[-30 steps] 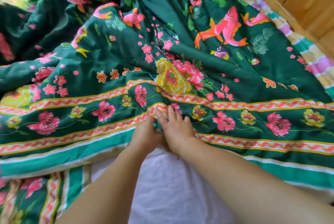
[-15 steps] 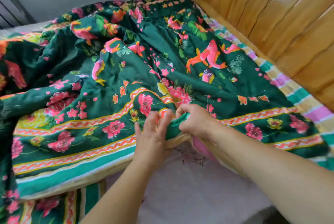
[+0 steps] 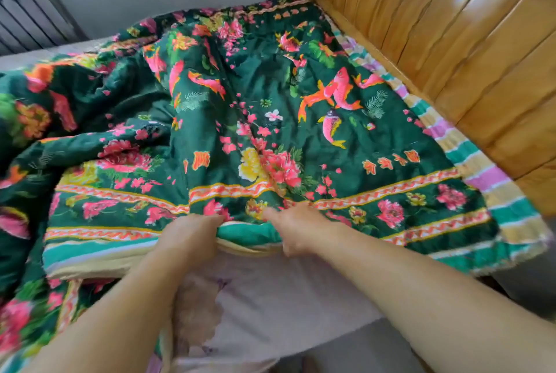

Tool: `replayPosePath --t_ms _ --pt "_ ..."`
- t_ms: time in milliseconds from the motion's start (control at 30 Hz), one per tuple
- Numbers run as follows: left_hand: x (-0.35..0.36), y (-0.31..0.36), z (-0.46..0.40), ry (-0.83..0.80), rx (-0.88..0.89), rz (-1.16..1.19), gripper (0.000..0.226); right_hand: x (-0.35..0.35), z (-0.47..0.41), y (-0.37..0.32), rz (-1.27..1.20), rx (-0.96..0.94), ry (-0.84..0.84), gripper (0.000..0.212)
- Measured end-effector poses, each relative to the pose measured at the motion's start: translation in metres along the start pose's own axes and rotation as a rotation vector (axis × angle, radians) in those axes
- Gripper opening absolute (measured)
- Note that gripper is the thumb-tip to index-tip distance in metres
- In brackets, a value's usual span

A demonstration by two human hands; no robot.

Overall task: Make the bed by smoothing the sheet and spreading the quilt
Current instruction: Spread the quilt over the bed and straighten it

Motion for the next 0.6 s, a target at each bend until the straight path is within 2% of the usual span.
replayPosePath --t_ms 133,233,333,433,533,600 --pt "0.013 0.002 0.026 -0.158 -0.046 -0.050 0.038 0.021 0.014 -0.008 0.072 0.006 0.033 0.033" --pt "0.023 0.010 0.040 -0.230 -0.075 -0.061 0.036 0.025 0.029 0.007 0.094 0.080 0.058 0.030" --pt "0.031 0.026 0.046 -0.292 -0.075 -0.047 0.036 0.037 0.044 0.018 0.041 0.051 -0.088 0.028" --pt "0.032 0.035 0.045 -0.317 -0.061 -0.037 0.035 0.046 0.053 0.025 0.026 0.025 -0.256 0.011" --pt "0.032 0.033 0.044 -0.293 -0.059 -0.032 0.034 0.041 0.052 0.035 -0.087 0.063 -0.243 0.015" --pt "0.035 0.029 0.046 -0.279 -0.072 -0.026 0.035 0.036 0.053 0.042 -0.116 0.098 -0.172 0.026"
Point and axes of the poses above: each hand's wrist, its own z-axis away from the middle knuckle, its own x-axis out of the palm, y = z × x, the point moved 4 cm from there along -z, towards the middle knuckle, and after that the axes turned 14 degrees about z, right-handed, at the moved point
